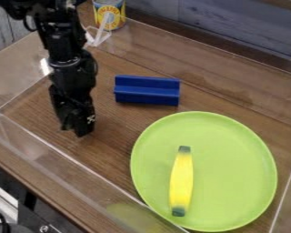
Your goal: Remove the blue object from inside the green plate and put it on the table
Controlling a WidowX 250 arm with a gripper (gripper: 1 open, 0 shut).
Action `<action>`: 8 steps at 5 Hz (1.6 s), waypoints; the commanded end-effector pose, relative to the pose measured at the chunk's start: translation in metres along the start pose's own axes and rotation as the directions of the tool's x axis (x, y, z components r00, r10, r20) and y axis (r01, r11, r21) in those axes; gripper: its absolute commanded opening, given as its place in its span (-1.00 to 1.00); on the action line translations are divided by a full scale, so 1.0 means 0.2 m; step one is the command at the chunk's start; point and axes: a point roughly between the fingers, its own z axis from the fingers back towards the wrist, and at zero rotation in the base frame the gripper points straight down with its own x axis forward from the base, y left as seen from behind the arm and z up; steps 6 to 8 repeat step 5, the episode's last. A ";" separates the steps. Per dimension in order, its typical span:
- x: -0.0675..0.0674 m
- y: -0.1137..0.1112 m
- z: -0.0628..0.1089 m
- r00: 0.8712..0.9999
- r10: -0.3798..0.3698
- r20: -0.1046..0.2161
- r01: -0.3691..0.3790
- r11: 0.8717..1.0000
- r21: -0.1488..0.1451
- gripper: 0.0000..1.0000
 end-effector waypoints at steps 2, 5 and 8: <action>0.10 -0.05 0.02 0.998 -0.056 0.009 0.056 0.998 0.010 1.00; 0.18 -0.19 0.10 0.999 -0.035 0.008 0.035 0.999 0.006 -1.00; 0.18 -0.19 0.10 0.999 -0.035 0.008 0.035 0.999 0.006 -1.00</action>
